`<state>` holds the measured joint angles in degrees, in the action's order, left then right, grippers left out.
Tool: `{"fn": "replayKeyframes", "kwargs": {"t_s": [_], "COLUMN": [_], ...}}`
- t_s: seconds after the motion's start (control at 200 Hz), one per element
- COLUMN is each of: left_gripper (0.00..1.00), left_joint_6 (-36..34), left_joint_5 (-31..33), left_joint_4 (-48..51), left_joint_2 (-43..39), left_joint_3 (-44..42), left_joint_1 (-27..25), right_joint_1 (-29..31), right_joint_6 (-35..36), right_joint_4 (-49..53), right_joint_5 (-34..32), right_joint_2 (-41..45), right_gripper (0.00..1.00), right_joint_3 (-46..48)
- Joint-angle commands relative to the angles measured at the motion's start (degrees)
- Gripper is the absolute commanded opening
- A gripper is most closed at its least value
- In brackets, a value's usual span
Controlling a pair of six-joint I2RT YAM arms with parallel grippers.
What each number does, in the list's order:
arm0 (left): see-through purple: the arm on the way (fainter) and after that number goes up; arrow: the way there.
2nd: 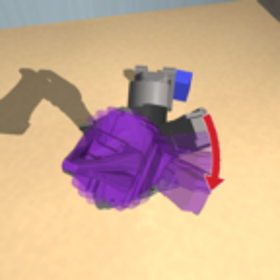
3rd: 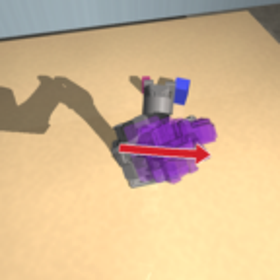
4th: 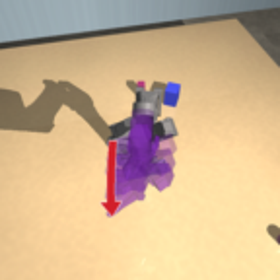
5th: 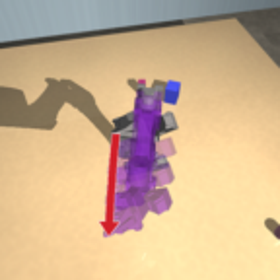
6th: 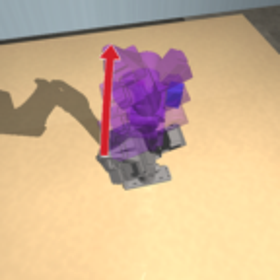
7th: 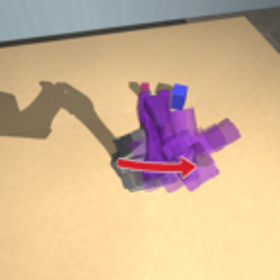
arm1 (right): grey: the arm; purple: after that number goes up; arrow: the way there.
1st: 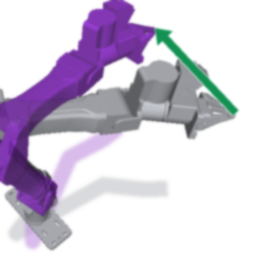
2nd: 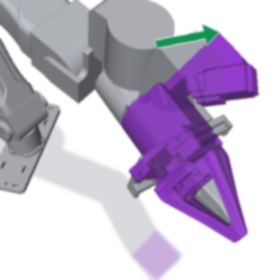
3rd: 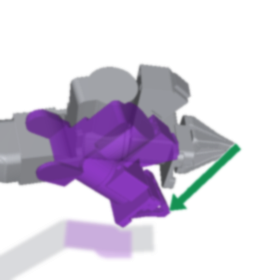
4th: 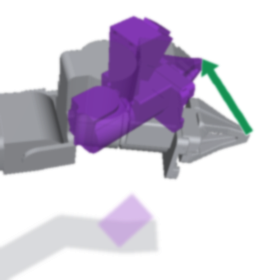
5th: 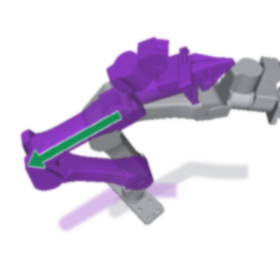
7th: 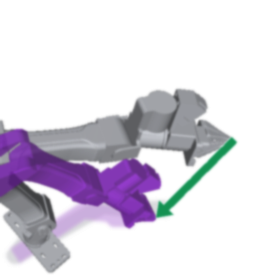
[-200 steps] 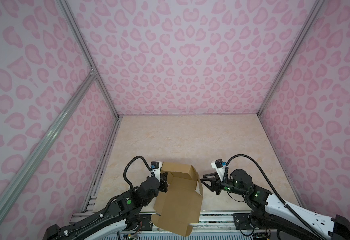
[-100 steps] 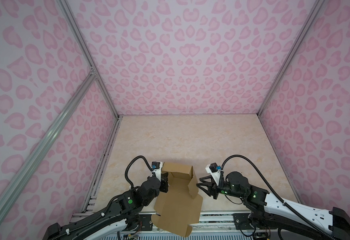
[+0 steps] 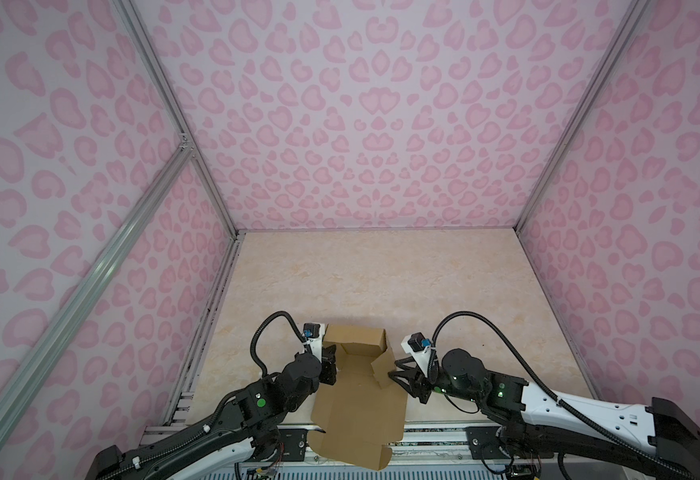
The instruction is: Fold the paper box
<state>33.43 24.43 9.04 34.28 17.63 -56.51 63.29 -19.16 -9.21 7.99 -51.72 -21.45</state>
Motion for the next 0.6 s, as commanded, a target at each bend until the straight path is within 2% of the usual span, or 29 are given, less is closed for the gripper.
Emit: {"fn": "replayKeyframes", "kwargs": {"t_s": [0.0,0.315,0.595], "left_gripper": [0.04,0.04,0.04], "left_joint_6": [0.6,0.6,2.0], "left_joint_5": [-1.7,-1.4,-2.1], "left_joint_4": [-3.0,-1.5,-1.1], "left_joint_2": [0.3,1.4,4.0], "left_joint_3": [-0.1,0.7,2.6], "left_joint_1": [0.0,0.0,0.0], "right_joint_1": [0.7,2.4,5.6], "right_joint_6": [3.0,3.9,4.1], "right_joint_4": [0.8,2.1,2.7], "right_joint_5": [-5.3,-13.1,-23.8], "right_joint_2": [-1.5,-3.3,-5.9], "right_gripper": [0.41,0.39,0.38], "right_joint_3": [-1.9,-4.4,-6.3]}}
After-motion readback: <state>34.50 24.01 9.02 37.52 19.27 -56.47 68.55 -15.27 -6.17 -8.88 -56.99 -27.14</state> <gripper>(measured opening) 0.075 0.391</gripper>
